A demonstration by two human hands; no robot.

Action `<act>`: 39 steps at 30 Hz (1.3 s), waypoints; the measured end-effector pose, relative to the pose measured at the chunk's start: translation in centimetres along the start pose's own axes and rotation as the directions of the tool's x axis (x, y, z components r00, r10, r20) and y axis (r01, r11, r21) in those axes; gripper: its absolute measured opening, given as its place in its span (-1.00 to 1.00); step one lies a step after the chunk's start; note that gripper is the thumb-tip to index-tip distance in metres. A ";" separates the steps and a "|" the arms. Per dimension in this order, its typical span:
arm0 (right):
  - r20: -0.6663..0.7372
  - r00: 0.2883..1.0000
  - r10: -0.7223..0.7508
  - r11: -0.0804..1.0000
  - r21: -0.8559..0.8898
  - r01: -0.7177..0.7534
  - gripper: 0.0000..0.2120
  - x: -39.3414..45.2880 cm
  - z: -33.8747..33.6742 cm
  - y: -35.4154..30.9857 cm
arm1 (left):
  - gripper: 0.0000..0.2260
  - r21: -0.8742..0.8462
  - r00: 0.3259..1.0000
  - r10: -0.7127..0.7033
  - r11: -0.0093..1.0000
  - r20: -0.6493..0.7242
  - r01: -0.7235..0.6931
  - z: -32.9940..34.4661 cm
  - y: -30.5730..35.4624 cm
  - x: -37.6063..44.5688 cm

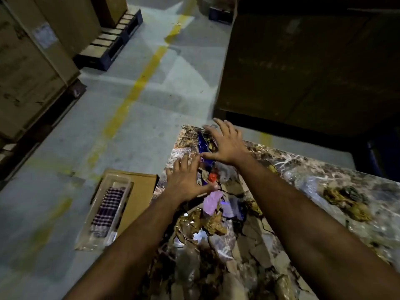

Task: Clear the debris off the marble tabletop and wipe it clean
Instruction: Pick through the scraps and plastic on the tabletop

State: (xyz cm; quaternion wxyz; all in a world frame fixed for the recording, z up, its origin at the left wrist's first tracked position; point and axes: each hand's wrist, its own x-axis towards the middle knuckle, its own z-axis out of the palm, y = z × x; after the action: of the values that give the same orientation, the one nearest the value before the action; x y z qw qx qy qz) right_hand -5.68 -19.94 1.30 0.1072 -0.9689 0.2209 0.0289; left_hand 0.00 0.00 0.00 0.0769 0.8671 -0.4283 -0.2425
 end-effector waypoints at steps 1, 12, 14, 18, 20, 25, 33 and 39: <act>0.036 0.999 -0.038 0.998 -0.044 0.040 -0.03 0.8 0.0 0.0 | 0.17 -0.005 0.999 -0.010 1.000 0.031 0.010 0.3 0.2 0.3; 0.362 0.924 -0.122 0.975 -0.129 0.179 -0.18 1.6 3.4 1.3 | 0.15 -0.009 0.997 -0.061 0.998 -0.049 0.061 3.7 0.0 0.7; 0.352 0.927 -0.128 0.982 -0.087 0.168 -0.13 0.2 3.4 1.7 | 0.10 0.003 0.996 -0.055 0.998 -0.073 0.056 3.9 0.1 0.5; 0.399 0.912 -0.097 0.992 -0.034 0.121 -0.12 -2.8 2.7 3.0 | -0.11 -0.035 0.987 -0.067 0.997 -0.146 0.062 4.4 0.0 0.3; 0.445 0.893 -0.069 0.994 -0.045 0.100 -0.11 -4.4 2.5 3.6 | -0.21 -0.051 0.983 -0.068 0.997 -0.169 0.061 4.7 -0.1 0.1; 0.395 0.915 -0.087 0.992 -0.054 0.118 0.02 -8.1 4.1 3.4 | -0.37 -0.054 0.979 -0.046 0.998 -0.200 0.035 5.0 0.1 0.0; 0.065 0.997 0.035 0.986 0.163 -0.046 -0.42 -11.0 7.6 -0.2 | -0.44 -0.336 0.975 -0.077 0.942 -0.206 0.004 6.2 2.4 -0.2; -0.145 0.988 0.056 0.909 0.417 0.010 -0.54 -12.0 6.8 -0.3 | -0.59 -0.597 0.970 -0.075 0.798 -0.233 -0.082 5.0 4.5 -1.0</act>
State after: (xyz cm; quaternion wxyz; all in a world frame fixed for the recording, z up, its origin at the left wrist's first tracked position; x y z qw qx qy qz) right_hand -16.40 -13.14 -4.05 0.2938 -0.9204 0.2409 -0.0923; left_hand -6.09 -1.64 -2.46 0.4013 0.8198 -0.3176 -0.2570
